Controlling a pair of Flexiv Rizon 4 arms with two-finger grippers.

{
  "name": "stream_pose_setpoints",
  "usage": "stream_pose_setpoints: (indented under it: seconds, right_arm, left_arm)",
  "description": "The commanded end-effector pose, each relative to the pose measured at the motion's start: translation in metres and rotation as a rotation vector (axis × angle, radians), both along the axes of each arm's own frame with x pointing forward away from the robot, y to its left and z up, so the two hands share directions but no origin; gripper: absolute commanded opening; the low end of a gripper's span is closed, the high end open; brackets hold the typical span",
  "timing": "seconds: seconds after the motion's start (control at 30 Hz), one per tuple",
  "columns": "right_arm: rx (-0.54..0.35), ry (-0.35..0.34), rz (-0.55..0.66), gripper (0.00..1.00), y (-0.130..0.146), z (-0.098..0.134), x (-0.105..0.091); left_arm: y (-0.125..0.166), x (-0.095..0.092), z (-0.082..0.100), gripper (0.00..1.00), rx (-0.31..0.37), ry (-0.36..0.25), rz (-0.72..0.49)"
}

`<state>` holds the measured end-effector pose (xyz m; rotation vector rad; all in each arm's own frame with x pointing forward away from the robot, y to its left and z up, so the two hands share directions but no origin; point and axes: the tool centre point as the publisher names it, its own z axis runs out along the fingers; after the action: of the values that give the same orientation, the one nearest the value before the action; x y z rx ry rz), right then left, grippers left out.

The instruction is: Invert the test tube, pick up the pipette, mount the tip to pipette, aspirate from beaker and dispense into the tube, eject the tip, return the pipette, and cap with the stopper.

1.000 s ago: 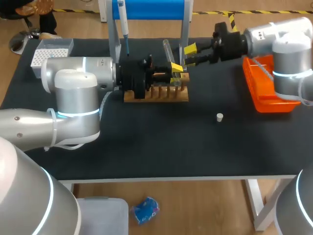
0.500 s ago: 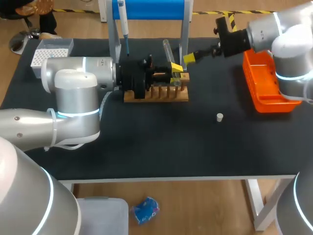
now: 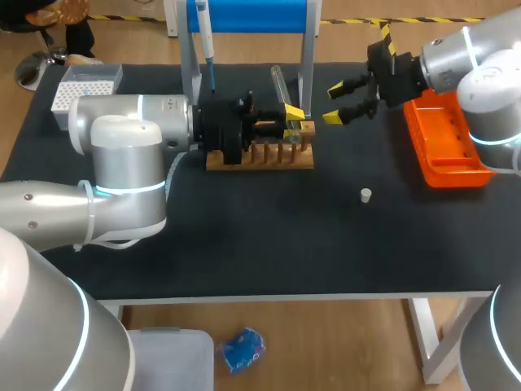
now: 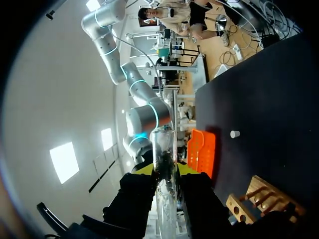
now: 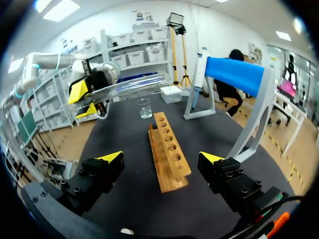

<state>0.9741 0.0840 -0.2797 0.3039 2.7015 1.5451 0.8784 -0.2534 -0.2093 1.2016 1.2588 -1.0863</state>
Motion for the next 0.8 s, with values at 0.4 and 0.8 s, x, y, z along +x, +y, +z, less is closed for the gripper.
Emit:
stream_pose_setpoints:
  seconds: [0.4, 0.8]
  right_arm:
    - [0.003, -0.048, 0.119, 1.00, -0.002, -0.020, 0.002]
    - [0.003, -0.048, 0.119, 1.00, -0.002, -0.020, 0.002]
  left_arm:
    - [0.000, 0.000, 0.001, 0.00, 0.002, -0.001, 0.000]
    - [0.005, 0.006, 0.010, 0.00, 0.037, 0.112, 0.001]
